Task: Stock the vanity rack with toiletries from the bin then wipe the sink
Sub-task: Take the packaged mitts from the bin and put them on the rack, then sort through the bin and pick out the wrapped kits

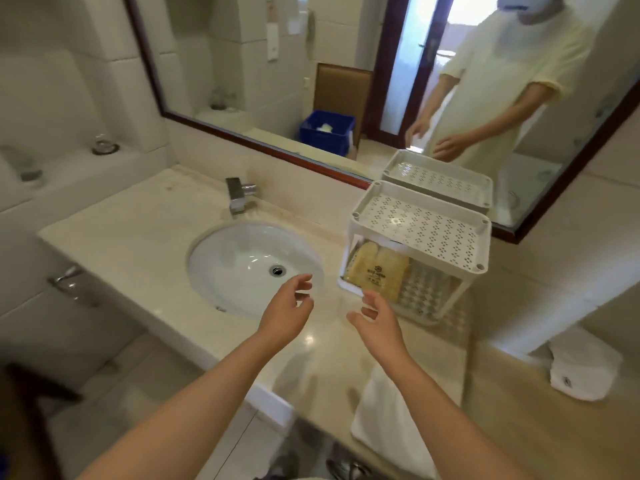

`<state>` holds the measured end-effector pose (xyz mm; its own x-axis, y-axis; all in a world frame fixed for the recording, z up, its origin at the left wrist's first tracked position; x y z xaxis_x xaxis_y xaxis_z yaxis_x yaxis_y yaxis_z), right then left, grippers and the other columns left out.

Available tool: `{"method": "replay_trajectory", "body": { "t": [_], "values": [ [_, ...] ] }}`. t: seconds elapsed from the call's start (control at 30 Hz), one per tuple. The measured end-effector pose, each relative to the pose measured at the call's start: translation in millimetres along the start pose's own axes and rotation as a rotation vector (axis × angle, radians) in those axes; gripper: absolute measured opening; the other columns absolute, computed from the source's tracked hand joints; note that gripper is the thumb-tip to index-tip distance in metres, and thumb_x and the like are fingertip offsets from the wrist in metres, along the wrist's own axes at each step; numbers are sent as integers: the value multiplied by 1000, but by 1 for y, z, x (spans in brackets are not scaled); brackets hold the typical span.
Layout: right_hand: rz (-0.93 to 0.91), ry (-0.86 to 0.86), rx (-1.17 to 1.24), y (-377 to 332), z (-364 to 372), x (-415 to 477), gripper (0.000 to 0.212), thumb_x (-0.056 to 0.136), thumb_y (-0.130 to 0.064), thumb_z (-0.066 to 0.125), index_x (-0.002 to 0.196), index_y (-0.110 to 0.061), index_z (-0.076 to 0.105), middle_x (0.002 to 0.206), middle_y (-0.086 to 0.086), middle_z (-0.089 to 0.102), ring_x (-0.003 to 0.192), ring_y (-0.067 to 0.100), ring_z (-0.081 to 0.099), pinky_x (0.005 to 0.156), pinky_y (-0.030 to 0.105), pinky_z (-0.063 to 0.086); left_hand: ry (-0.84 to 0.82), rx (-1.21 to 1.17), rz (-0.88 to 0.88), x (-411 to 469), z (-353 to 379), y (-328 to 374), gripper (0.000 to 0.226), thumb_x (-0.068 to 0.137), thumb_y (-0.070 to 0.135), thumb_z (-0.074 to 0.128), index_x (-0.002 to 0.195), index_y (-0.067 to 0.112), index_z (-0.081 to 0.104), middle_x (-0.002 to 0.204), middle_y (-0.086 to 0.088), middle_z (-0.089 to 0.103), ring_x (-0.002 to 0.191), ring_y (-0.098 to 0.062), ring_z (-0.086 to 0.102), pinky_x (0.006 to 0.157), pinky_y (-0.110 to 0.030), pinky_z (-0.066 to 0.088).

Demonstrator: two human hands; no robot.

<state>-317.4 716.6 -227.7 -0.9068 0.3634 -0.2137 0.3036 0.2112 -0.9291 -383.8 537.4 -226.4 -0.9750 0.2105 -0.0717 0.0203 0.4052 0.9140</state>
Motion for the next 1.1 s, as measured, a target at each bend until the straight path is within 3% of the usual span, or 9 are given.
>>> {"method": "replay_trajectory", "body": {
  "t": [0.17,0.4,0.63,0.7,0.87,1.1],
  "values": [
    [-56,-181,-4,-14,54,-14,56,87,-16,68,137,-22,45,129,-5,51,116,14,53,89,25,41,196,-33,-79,-49,-51,-33,39,92,13,52,128,28,50,115,13,59,102,-2,57,86,-19,45],
    [-170,-474,-76,-40,164,-55,55,85,-9,68,135,-20,47,130,-1,53,110,16,55,85,22,42,469,-63,-227,-128,-138,-86,40,90,6,51,125,25,51,114,4,60,97,-13,60,92,-30,49],
    [-295,-738,-207,-67,281,-113,59,86,-9,66,140,-16,43,138,-1,50,121,15,51,102,30,42,683,-68,-339,-202,-228,-129,40,92,8,53,130,19,50,118,3,60,100,-9,59,93,-26,47],
    [-321,-797,-240,-72,314,-130,60,87,-12,65,142,-18,41,141,-4,47,127,14,48,106,30,40,721,-79,-371,-224,-255,-142,41,92,10,53,131,23,49,118,7,58,103,-6,58,91,-22,45],
    [-360,-880,-290,-80,396,-175,62,86,-16,68,142,-21,42,146,-2,44,130,15,47,105,28,40,789,-74,-437,-279,-325,-179,45,92,11,54,135,22,47,121,5,57,106,-7,57,99,-28,47],
    [-416,-969,-321,-95,510,-250,64,86,-20,67,144,-25,39,147,-5,42,131,11,44,98,24,39,850,-11,-490,-354,-426,-233,48,93,13,56,137,29,44,124,11,54,114,-7,54,87,-28,52]
  ]
}}
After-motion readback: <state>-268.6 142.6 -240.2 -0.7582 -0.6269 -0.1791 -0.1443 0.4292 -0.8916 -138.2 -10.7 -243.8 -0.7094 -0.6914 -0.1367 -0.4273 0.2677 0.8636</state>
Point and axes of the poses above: each hand's wrist, its own x-axis towards the middle knuckle, its own z-axis out of the palm, y = z × x, the point moved 6 cm from there along x, towards the middle knuckle
